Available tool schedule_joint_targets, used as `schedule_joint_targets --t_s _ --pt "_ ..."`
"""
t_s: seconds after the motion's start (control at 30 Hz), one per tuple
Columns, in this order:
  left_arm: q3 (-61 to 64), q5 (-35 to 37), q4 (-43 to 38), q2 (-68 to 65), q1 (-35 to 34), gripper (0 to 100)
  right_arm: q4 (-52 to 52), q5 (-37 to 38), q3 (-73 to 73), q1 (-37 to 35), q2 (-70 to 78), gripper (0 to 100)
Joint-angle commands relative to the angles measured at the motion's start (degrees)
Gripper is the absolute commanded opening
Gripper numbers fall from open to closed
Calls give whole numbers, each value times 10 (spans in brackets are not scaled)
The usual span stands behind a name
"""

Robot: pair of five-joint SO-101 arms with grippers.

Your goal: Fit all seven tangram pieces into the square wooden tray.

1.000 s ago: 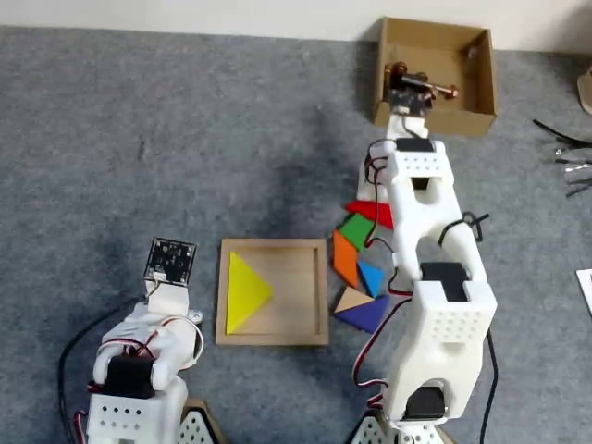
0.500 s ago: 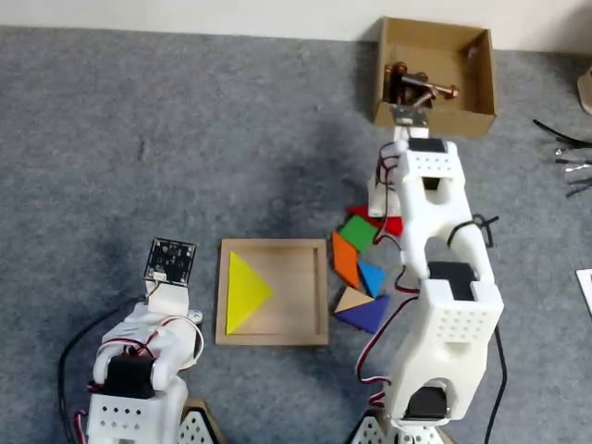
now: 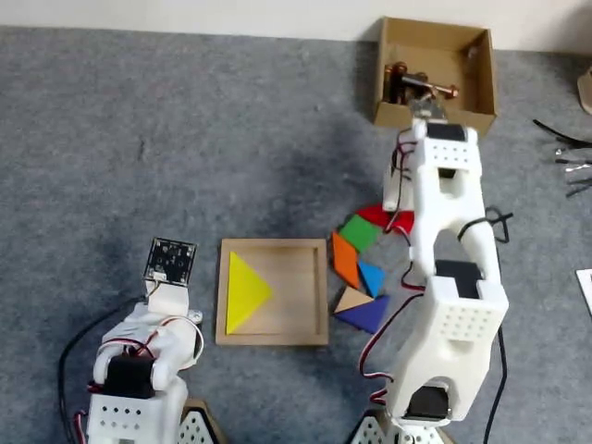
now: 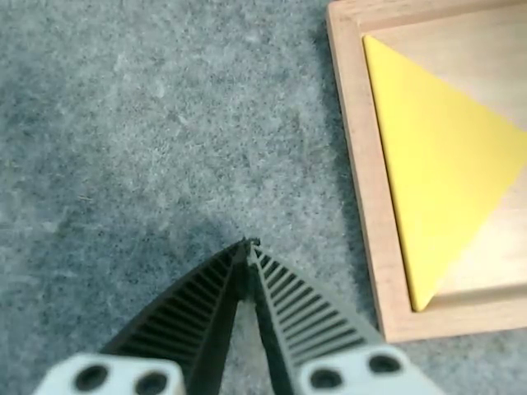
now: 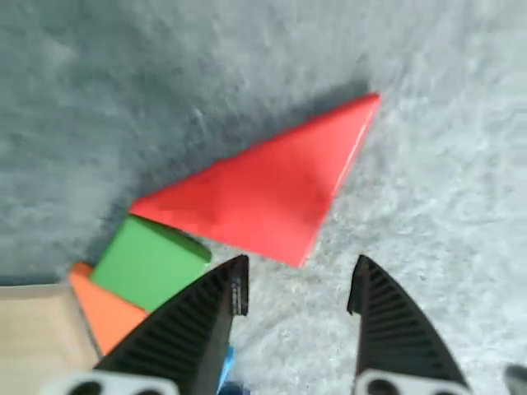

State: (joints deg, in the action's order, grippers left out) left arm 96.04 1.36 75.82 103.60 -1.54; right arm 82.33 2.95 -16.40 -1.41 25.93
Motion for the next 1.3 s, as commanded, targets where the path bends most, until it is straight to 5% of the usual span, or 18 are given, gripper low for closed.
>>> schedule_joint_targets --t_s 0.0,0.2,0.47,1.03,1.27 --pt "11 4 3 4 7 5 -7 3 -57 -34 -51 195" --pt "11 4 3 4 7 5 -111 3 -53 -54 -7 192" --pt "11 4 3 4 7 5 -126 3 -53 -57 76 192" --pt "11 4 3 4 7 5 32 8 -54 -22 101 192" --pt "11 4 3 4 7 5 98 98 -57 -12 97 192"
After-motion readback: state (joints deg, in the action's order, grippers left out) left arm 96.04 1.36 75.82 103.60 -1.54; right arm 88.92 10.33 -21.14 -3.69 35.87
